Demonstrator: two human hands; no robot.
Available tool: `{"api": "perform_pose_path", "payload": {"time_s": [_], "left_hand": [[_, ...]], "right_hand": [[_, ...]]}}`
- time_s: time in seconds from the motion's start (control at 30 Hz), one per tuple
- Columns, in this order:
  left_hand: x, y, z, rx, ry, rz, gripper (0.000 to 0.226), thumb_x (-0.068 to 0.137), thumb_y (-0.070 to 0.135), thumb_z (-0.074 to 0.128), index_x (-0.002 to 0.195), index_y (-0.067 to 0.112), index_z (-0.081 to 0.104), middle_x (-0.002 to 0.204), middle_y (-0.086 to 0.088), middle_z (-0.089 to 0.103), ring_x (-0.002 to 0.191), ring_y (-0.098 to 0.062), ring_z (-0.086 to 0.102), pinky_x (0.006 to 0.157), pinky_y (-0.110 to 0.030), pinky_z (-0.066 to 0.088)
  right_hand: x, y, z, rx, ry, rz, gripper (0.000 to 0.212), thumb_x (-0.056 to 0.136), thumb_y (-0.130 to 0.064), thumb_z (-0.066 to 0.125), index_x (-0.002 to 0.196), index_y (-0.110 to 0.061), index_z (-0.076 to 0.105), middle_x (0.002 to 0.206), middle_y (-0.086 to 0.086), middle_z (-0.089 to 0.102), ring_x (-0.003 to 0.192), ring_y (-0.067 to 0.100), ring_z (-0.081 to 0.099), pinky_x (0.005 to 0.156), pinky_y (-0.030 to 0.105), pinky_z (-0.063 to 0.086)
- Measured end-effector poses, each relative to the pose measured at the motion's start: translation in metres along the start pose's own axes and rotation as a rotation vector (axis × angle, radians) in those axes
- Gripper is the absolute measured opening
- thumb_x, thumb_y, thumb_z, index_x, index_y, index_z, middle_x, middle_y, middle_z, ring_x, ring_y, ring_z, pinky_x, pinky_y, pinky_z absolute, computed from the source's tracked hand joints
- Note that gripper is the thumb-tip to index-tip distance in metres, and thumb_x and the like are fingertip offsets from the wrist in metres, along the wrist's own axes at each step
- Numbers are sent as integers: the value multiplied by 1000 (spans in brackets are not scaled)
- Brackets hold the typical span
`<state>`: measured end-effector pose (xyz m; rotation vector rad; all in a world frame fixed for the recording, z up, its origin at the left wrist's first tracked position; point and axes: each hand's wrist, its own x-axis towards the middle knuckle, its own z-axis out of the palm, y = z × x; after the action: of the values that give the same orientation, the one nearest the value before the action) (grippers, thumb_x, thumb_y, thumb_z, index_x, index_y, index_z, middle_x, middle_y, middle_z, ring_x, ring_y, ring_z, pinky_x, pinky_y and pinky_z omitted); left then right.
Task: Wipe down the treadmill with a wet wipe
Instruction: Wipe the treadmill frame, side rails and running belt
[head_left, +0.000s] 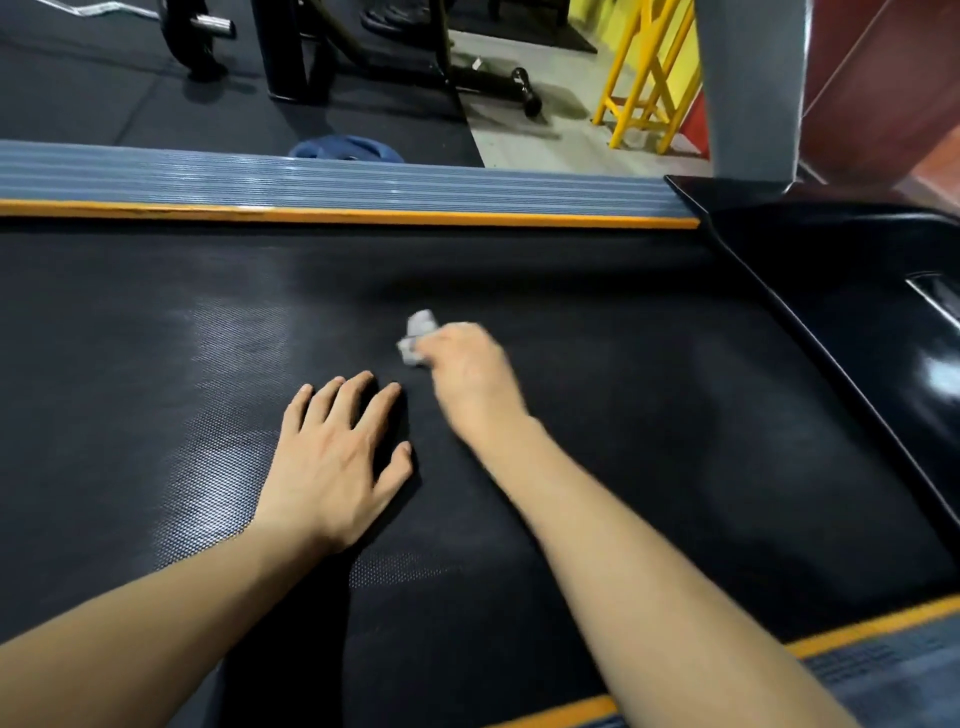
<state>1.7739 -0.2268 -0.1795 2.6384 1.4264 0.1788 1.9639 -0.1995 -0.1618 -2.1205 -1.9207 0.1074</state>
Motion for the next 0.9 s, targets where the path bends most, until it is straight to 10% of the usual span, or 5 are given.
{"api": "perform_pose_path", "payload": {"time_s": [0.1,0.3,0.57,0.77,0.9], "left_hand": [[-17,-1,-13,-23,-27,66,59,93,57,32,133,20,56,141,-4,53,133,-28,48,118,-51,26],[-84,-23,-28,59,-197,159,75,92,75,30,156,36,36,162,-4,38,148,-29,36,119,-55,28],[-96,-26,-23,-36,-273,99,91,78,91,6,158,47,0,168,16,-11,155,-13,-13,127,-42,-7],[-103,-32,-31,-15,-384,135,96,70,93,2,153,50,-19,162,16,-29,152,-15,-25,126,-41,-13],[-101,-31,-28,42,-409,137,101,65,95,0,151,49,-25,160,16,-35,151,-17,-28,125,-41,-15]], "right_hand": [[-12,7,-3,99,5,-90,21,93,-30,58,99,-19,74,89,-7,64,89,8,53,81,31,45],[-28,153,-47,-215,168,555,29,98,-32,53,105,-9,69,103,15,67,101,35,59,81,37,50],[-65,-19,-2,56,-42,-124,19,96,-14,51,102,-18,69,103,5,60,97,27,52,81,33,39],[-74,139,-52,-234,150,429,21,96,-21,52,87,-19,71,89,11,61,91,34,60,65,31,35],[-76,71,-35,-153,148,263,22,90,-16,52,94,-11,73,96,13,65,92,32,61,75,33,46]]}}
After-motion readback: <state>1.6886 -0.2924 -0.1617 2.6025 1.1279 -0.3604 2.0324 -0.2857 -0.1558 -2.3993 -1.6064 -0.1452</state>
